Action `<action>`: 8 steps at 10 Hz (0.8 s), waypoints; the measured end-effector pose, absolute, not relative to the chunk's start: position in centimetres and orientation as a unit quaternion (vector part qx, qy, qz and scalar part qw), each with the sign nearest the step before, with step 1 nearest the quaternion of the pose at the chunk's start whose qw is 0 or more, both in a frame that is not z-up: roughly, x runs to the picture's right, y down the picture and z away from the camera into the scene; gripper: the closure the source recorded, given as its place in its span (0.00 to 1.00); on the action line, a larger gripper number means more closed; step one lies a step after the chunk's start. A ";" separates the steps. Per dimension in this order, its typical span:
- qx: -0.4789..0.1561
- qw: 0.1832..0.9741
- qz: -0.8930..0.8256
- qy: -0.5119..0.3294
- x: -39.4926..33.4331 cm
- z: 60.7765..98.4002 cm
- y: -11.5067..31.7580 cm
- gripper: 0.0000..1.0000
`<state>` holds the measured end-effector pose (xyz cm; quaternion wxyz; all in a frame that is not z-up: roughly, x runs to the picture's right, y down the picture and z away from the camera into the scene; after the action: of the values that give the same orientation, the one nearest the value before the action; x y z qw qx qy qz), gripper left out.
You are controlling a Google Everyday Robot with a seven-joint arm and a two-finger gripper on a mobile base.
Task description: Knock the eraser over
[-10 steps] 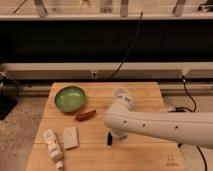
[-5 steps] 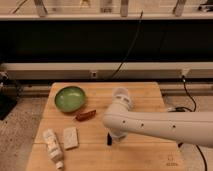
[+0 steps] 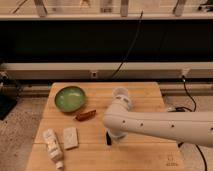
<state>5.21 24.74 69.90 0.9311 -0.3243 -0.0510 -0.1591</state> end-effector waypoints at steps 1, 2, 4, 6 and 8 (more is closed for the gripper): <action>-0.324 0.931 -0.158 -0.054 5.1 70.1 24.8 1.00; -0.324 0.931 -0.157 -0.056 4.9 70.2 24.8 1.00; -0.323 0.932 -0.156 -0.058 4.8 70.4 24.7 1.00; -0.322 0.932 -0.154 -0.061 4.6 70.7 24.7 1.00; -0.322 0.932 -0.152 -0.065 4.4 70.9 24.8 1.00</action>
<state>4.41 24.81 70.95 0.9322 -0.3222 -0.0648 -0.1519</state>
